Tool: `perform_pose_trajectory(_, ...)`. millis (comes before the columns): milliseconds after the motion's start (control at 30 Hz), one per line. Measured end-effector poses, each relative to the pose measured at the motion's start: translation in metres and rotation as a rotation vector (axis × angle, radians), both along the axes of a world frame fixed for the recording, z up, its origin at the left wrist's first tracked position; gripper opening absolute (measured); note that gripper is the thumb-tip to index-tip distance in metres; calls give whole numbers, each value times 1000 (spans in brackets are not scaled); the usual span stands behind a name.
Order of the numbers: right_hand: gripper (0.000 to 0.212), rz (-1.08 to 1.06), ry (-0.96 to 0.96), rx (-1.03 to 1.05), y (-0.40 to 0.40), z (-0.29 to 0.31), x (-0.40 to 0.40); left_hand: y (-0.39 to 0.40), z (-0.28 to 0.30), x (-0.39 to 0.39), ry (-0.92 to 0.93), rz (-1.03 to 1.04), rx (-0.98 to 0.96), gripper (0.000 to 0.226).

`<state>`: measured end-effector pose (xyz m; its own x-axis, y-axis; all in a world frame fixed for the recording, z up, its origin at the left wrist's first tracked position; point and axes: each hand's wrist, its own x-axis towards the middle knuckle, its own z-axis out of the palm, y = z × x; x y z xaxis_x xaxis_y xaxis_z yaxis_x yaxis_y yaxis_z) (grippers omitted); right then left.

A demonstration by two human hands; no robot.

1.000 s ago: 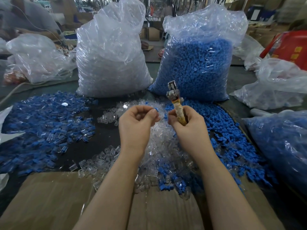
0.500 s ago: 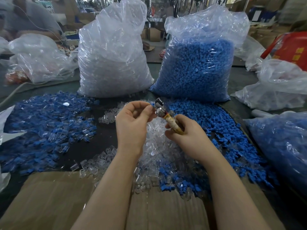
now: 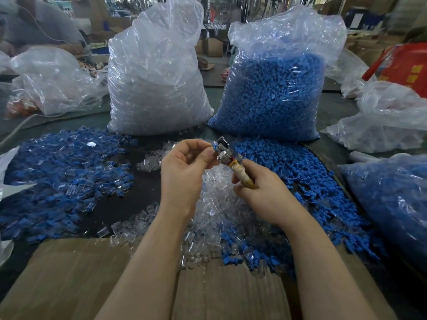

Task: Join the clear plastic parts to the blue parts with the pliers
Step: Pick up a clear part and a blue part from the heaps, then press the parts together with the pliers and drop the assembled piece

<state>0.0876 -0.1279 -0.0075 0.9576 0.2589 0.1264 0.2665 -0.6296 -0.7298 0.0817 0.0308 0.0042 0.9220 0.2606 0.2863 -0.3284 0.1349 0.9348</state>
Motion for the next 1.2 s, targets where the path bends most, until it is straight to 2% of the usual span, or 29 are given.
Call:
perform_pose_trajectory(333, 10, -36, -81, -55, 4, 1, -1, 0, 1, 1, 18, -5, -27, 11)
perform_pose_trajectory(500, 7, -59, -72, -83, 4, -1, 2, 4, -1, 3, 132, -23, -113, 6)
perform_pose_trajectory(567, 12, -122, -93, -139, 3, -2, 4, 11, -3, 6, 204, 18, -230, 6)
perform_pose_trajectory(633, 15, -204, -105, -188, -1, -4, 6, 23, -5, 9, 276, 99, -430, 8)
perform_pose_trajectory(700, 9, -285, -106, -237, -7, -6, 7, 39, -6, 11, 314, 204, -630, 8)
perform_pose_trajectory(733, 7, -328, -111, -274, -10, -6, 8, 48, -7, 12, 324, 256, -710, 7)
perform_pose_trajectory(833, 19, -489, -93, -378, -19, -7, 9, 73, -11, 11, 342, 374, -927, 4)
perform_pose_trajectory(933, 12, -656, -7, -433, -27, -10, 9, 92, -14, 6, 315, 447, -1148, 5)
perform_pose_trajectory(1100, 15, -829, 83, -477, -40, -13, 7, 108, -16, 3, 190, 480, -1408, 13)
perform_pose_trajectory(1200, 17, -850, 112, -518, -45, -15, 7, 111, -18, 4, 132, 477, -1421, 20)
